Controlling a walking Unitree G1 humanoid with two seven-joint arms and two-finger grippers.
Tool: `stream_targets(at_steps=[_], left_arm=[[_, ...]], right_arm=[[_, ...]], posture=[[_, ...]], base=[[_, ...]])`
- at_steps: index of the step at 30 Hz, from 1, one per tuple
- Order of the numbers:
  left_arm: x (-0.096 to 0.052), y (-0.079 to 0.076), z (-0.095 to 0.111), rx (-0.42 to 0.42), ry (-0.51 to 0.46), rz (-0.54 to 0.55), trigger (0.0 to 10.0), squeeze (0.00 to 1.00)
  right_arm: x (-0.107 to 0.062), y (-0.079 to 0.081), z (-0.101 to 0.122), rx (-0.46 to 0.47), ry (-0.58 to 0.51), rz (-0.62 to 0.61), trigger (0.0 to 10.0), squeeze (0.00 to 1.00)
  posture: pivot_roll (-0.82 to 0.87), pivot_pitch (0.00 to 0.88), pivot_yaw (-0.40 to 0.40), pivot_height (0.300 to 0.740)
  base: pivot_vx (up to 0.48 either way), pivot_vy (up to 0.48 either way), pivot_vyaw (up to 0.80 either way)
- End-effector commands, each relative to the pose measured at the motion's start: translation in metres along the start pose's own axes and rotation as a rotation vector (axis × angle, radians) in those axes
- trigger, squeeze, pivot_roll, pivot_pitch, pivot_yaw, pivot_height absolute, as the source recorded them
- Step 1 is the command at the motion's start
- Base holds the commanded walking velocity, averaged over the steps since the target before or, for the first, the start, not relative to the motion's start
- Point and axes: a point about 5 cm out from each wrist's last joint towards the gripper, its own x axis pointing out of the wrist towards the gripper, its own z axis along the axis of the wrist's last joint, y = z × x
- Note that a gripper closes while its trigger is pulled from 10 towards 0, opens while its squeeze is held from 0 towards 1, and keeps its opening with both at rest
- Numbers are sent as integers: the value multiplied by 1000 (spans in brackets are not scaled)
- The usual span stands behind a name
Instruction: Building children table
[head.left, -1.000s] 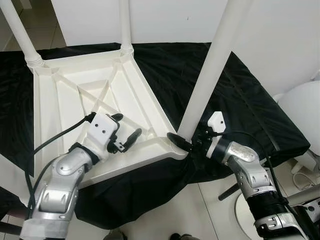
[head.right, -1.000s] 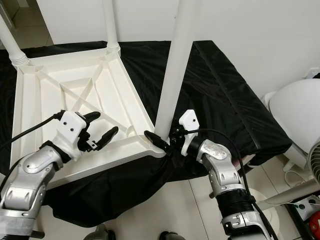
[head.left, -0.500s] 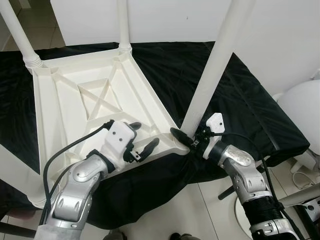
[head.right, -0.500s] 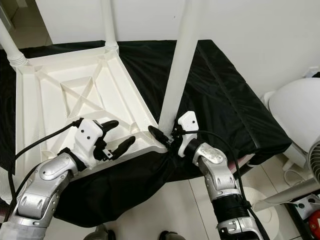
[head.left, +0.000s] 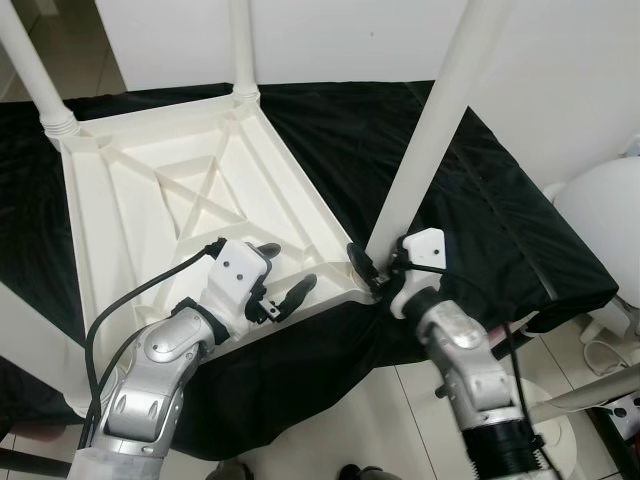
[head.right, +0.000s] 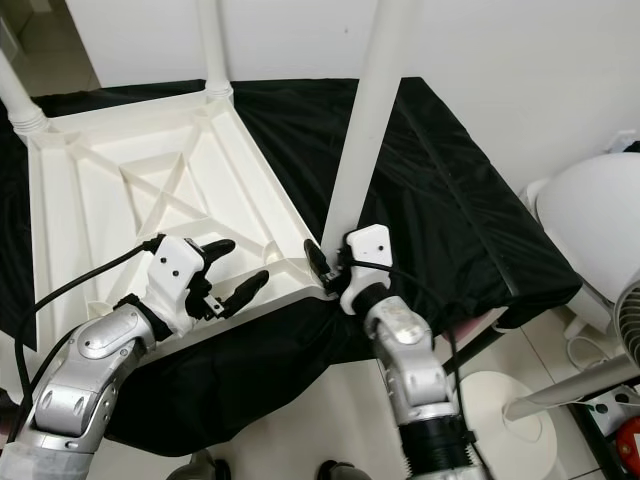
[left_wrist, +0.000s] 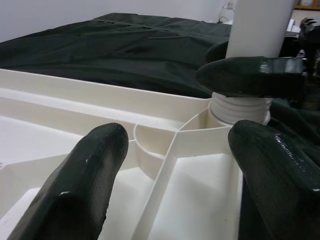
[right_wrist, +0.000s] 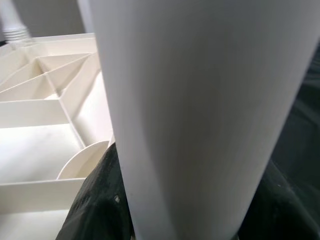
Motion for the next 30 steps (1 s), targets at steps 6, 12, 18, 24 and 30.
stream_targets(at_steps=[6,12,18,24,30], left_arm=[[0,0,0,-8,5,74,10000,0],[-2,1,0,-18,10,89,10000,0],[-2,0,1,-22,4,90,10000,0],[0,1,1,-13,8,97,10000,0],[0,-1,1,-3,21,75,10000,0]], right_arm=[[-7,8,-20,81,72,-272,10000,0],[-3,18,-11,99,43,-317,10000,0],[-7,12,-8,89,32,-265,10000,1000],[-11,7,-3,54,2,-119,10000,1000],[-14,0,0,20,-4,14,10000,0]], posture=[[56,151,-28,740],[53,151,-23,740],[53,139,-22,740],[58,130,-30,740],[60,125,-32,740]], base=[[0,0,0],[0,0,0],[0,0,0],[0,0,0],[0,0,0]])
